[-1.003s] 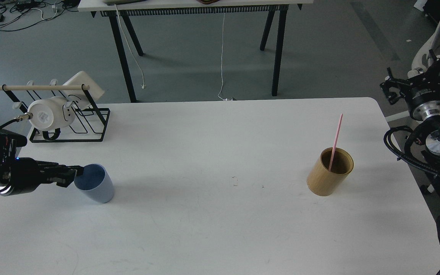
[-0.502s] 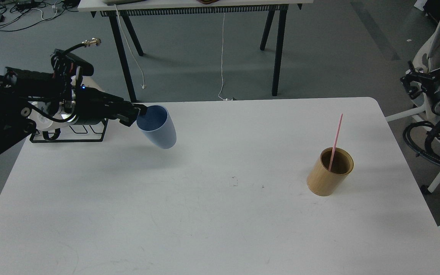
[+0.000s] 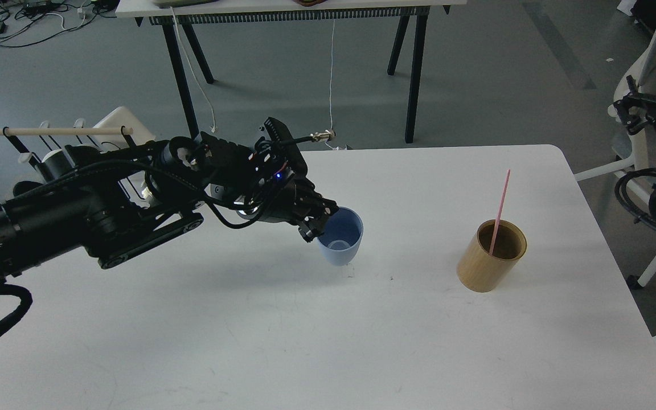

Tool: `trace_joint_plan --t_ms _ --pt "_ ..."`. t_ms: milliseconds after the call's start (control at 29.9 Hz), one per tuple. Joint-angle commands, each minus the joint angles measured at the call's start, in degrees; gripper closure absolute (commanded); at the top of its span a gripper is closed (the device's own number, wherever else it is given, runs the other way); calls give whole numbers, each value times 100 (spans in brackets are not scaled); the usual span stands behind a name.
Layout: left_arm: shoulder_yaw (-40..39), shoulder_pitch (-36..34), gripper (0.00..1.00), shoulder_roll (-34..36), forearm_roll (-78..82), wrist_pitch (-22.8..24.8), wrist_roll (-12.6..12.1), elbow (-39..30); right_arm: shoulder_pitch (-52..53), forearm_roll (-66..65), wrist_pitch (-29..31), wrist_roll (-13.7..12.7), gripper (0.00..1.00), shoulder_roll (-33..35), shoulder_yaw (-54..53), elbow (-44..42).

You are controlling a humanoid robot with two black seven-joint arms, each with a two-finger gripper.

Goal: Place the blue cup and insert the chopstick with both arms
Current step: 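Lift the blue cup and carry it toward the table center, then set the blue cup down and open the left gripper, then withdraw the left arm to rest and raise the right gripper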

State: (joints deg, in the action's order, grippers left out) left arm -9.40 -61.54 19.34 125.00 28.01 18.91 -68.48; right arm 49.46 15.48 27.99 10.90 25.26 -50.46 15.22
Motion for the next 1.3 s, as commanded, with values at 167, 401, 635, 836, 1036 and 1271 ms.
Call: trace_joint_plan --t_ms 167,401,635,836,1036,1271 --pt "123 160 95 -528 0 -1 -309 309 -7 -1 1 0 1 -74 2 7" --pt "123 362 93 -554 0 -1 -309 415 -7 -1 1 0 1 -13 10 7" --pt "70 476 83 -554 0 -1 -318 415 -24 -10 1 0 1 -4 10 7" --pt "-105 468 57 -458 0 -1 -274 345 -42 -10 1 0 1 5 10 7" --pt "-1027 520 40 -265 -282 -1 -230 292 -16 -54 1 -26 1 145 98 16" --pt "-2828 538 16 -1 -2433 -1 -248 406 257 -133 1 18 1 725 967 191"
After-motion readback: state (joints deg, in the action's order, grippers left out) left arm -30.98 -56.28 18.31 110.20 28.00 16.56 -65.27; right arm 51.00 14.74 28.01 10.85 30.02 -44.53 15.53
